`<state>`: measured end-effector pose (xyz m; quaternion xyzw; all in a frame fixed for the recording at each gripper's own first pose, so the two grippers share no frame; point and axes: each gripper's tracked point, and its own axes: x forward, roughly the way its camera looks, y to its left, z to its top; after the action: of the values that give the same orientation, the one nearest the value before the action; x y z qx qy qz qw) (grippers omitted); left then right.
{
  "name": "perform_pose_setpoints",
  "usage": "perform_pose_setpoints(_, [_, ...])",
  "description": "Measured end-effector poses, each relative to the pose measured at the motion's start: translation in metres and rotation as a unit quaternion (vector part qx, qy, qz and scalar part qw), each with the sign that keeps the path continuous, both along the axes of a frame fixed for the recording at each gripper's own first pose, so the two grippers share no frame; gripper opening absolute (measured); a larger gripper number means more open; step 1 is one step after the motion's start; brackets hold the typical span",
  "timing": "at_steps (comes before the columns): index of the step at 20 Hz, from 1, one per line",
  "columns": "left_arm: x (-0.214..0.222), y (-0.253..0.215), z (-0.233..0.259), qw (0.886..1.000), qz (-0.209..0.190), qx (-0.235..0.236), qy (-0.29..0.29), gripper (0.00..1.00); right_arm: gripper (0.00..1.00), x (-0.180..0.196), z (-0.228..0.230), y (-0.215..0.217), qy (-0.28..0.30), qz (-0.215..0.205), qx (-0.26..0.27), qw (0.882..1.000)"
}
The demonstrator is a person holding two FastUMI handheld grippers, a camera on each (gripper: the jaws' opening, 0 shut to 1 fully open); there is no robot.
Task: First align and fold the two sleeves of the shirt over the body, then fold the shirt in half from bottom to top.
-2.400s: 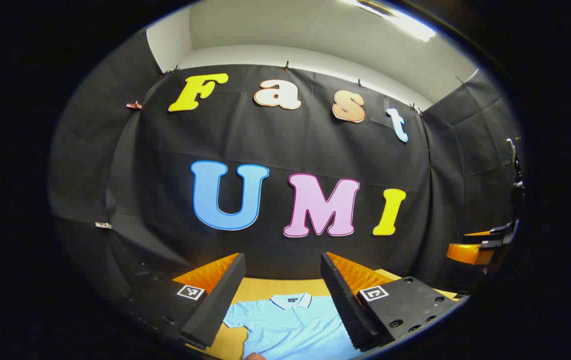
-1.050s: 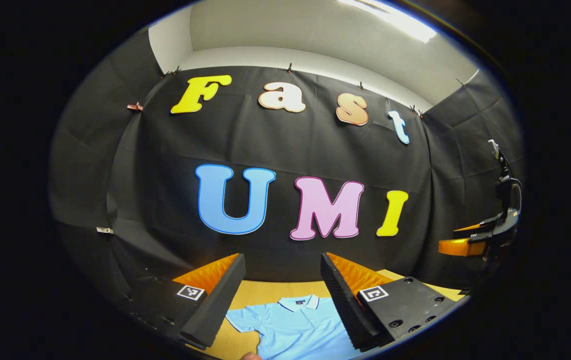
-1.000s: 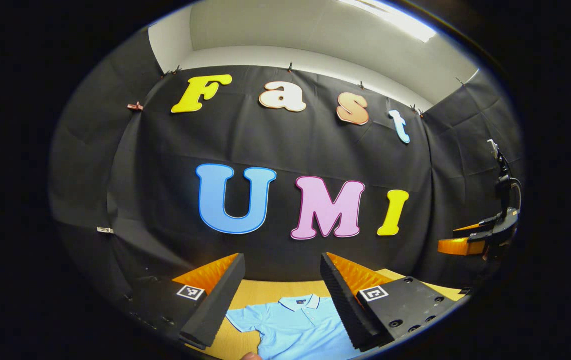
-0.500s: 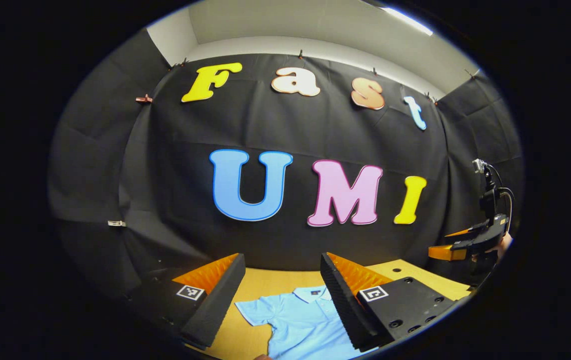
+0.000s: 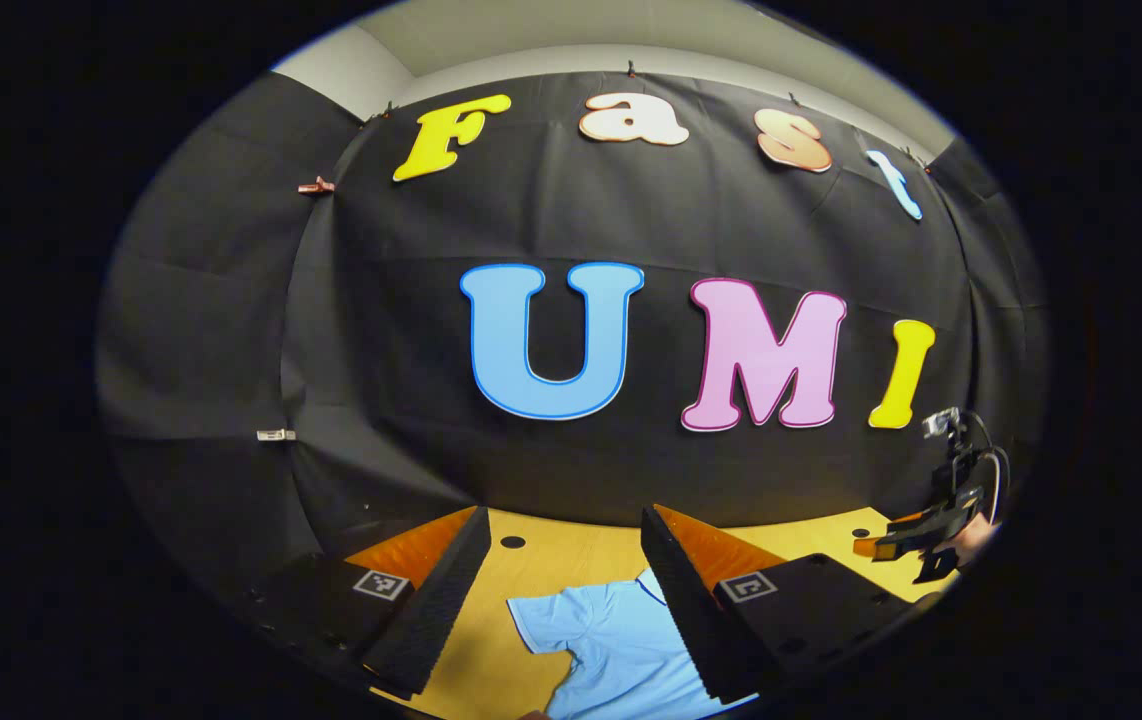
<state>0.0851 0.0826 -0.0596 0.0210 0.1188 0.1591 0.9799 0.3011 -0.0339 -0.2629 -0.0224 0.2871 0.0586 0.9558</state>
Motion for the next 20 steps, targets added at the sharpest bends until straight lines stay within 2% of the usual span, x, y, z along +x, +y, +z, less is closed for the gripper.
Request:
perform_pose_setpoints(5, [0.017, -0.008, -0.026, 0.998, 0.029, 0.019, 0.046, 0.97, 0.97, 0.031, -0.093, -0.020, 0.077, -0.013, 0.012, 0.997])
perform_pose_setpoints(9, [0.023, -0.022, -0.039, 0.997, 0.034, 0.026, 0.066, 0.97, 0.95, 0.019, -0.146, -0.027, 0.158, -0.030, 0.018, 0.987])
perform_pose_setpoints(10, [0.024, -0.026, -0.044, 0.996, 0.027, 0.027, 0.075, 0.97, 0.94, 0.030, -0.140, -0.027, 0.130, -0.035, 0.021, 0.991])
perform_pose_setpoints(11, [0.027, -0.030, -0.048, 0.996, 0.018, 0.026, 0.083, 0.97, 0.87, 0.028, -0.150, -0.026, 0.145, -0.036, 0.020, 0.989])
perform_pose_setpoints(13, [0.033, -0.031, -0.050, 0.996, 0.006, 0.023, 0.085, 0.97, 0.55, 0.026, -0.141, -0.024, 0.137, -0.041, 0.036, 0.989])
perform_pose_setpoints(16, [0.038, -0.025, -0.050, 0.996, -0.003, 0.011, 0.087, 1.00, 0.00, 0.026, -0.136, -0.020, 0.137, -0.059, 0.026, 0.989])
perform_pose_setpoints(17, [0.039, -0.022, -0.045, 0.996, -0.009, 0.014, 0.084, 1.00, 0.05, 0.026, -0.135, -0.019, 0.140, -0.063, 0.027, 0.988])
perform_pose_setpoints(20, [0.036, 0.001, -0.041, 0.996, -0.012, 0.029, 0.081, 1.00, 0.05, 0.032, -0.116, -0.007, 0.125, -0.076, 0.050, 0.988])
